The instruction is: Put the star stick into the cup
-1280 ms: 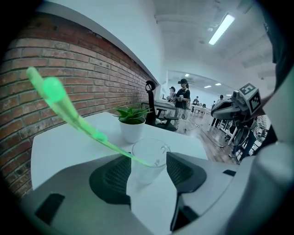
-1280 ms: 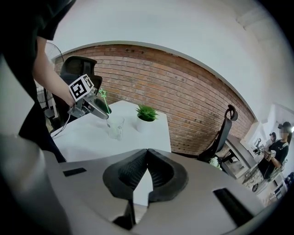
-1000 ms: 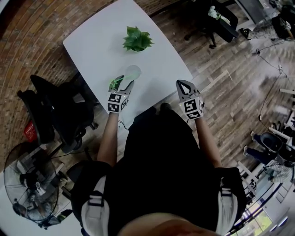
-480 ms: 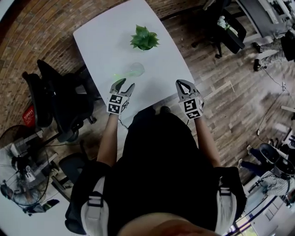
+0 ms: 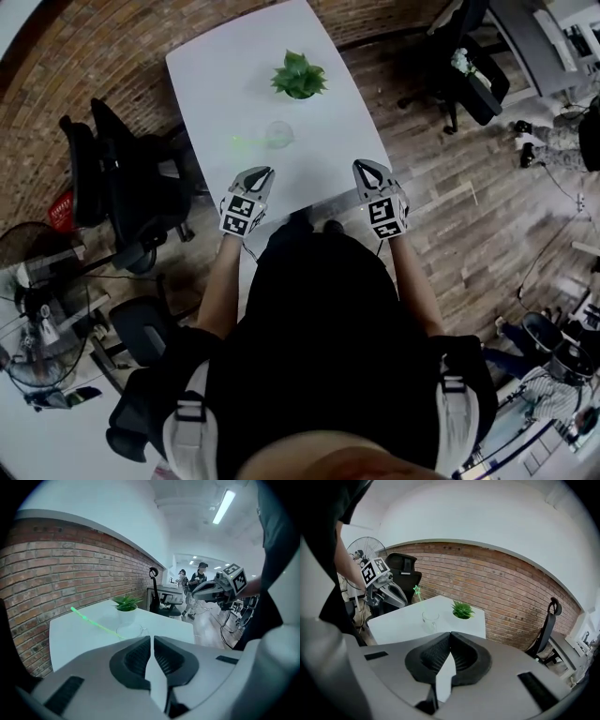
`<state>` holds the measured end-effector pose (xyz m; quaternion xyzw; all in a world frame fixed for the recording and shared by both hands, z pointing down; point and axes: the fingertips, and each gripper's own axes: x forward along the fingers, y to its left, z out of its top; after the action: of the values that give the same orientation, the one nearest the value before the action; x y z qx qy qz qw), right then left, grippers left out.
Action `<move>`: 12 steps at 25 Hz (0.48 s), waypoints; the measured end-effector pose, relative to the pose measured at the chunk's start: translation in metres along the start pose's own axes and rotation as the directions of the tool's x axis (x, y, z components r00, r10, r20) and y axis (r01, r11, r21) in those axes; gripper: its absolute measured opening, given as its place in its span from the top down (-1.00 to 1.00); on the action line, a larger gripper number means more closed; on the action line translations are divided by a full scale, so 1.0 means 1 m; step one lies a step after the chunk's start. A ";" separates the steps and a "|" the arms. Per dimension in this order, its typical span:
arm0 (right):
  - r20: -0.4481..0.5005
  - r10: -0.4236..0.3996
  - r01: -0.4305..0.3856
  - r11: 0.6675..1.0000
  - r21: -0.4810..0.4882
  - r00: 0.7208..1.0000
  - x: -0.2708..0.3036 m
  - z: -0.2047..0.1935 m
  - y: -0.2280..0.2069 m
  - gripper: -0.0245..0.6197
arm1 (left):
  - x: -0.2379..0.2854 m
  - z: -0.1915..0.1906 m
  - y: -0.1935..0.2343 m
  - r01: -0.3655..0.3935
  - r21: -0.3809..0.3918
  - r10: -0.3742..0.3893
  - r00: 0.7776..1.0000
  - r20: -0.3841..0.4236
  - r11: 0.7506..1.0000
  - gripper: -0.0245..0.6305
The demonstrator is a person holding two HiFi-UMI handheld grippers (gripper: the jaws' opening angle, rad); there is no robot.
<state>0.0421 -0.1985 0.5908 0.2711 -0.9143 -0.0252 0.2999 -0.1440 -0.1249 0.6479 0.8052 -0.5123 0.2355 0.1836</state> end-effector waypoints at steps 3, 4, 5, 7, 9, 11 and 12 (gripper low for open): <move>0.012 -0.001 0.001 1.000 0.008 1.000 -0.008 -0.004 -0.003 0.93 | -0.006 0.010 -0.019 -0.009 0.018 0.008 1.000 0.030 1.000 0.85; 0.013 0.000 0.000 1.000 0.009 1.000 -0.011 -0.005 -0.003 0.93 | -0.008 0.012 -0.024 -0.015 0.019 0.014 0.999 0.036 1.000 0.85; 0.017 0.003 -0.004 1.000 0.007 1.000 -0.013 -0.006 -0.003 0.93 | -0.011 0.014 -0.029 -0.022 0.017 0.021 0.999 0.041 1.000 0.85; 0.029 0.015 -0.015 1.000 0.006 0.999 -0.019 -0.008 0.000 0.93 | -0.017 0.018 -0.037 -0.037 0.009 0.037 0.998 0.052 0.999 0.85; 0.027 0.027 -0.027 1.000 0.011 0.999 -0.025 -0.013 0.003 0.93 | -0.024 0.022 -0.044 -0.054 0.002 0.054 0.997 0.061 0.999 0.85; 0.030 0.036 -0.037 0.999 0.011 0.999 -0.032 -0.019 0.005 0.93 | -0.030 0.025 -0.053 -0.078 0.004 0.078 0.994 0.071 0.997 0.85; 0.036 0.041 -0.042 0.999 0.010 0.999 -0.035 -0.021 0.006 0.93 | -0.033 0.027 -0.056 -0.093 0.004 0.092 0.993 0.076 0.996 0.85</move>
<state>0.0747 -0.1730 0.5902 0.2531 -0.9250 -0.0189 0.2827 -0.0995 -0.0918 0.6044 0.7896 -0.5548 0.2152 0.1500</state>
